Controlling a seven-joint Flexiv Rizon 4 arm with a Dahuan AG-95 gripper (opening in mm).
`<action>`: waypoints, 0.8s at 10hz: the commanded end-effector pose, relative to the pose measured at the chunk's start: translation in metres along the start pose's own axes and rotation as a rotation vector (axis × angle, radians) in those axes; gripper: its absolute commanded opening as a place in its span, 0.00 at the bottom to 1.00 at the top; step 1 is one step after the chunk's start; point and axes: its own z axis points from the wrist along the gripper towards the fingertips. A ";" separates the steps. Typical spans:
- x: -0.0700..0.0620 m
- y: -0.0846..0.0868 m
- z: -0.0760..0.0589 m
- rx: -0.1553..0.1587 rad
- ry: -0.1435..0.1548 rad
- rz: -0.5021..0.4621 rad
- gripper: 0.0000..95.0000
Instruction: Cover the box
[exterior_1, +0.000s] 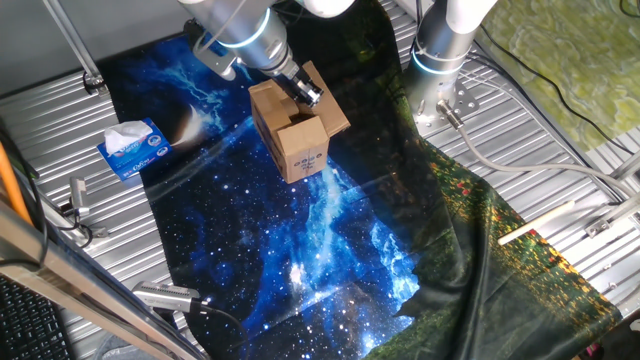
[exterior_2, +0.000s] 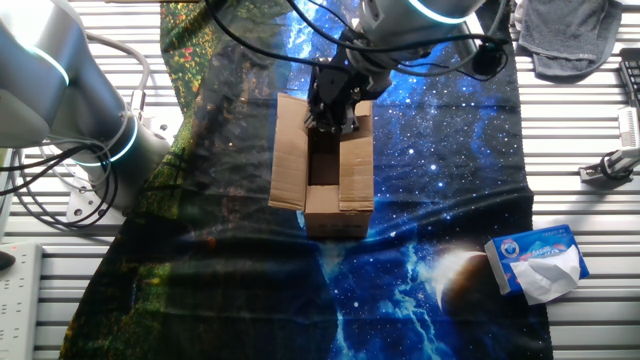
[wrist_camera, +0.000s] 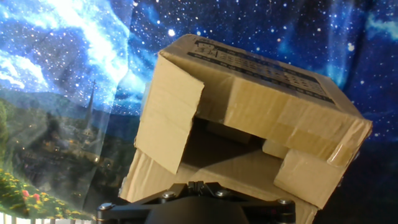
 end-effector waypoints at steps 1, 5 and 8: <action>0.000 -0.002 0.000 -0.004 0.001 0.006 0.00; 0.000 -0.005 0.002 -0.009 0.003 0.012 0.00; 0.000 -0.006 0.003 -0.002 0.003 0.016 0.00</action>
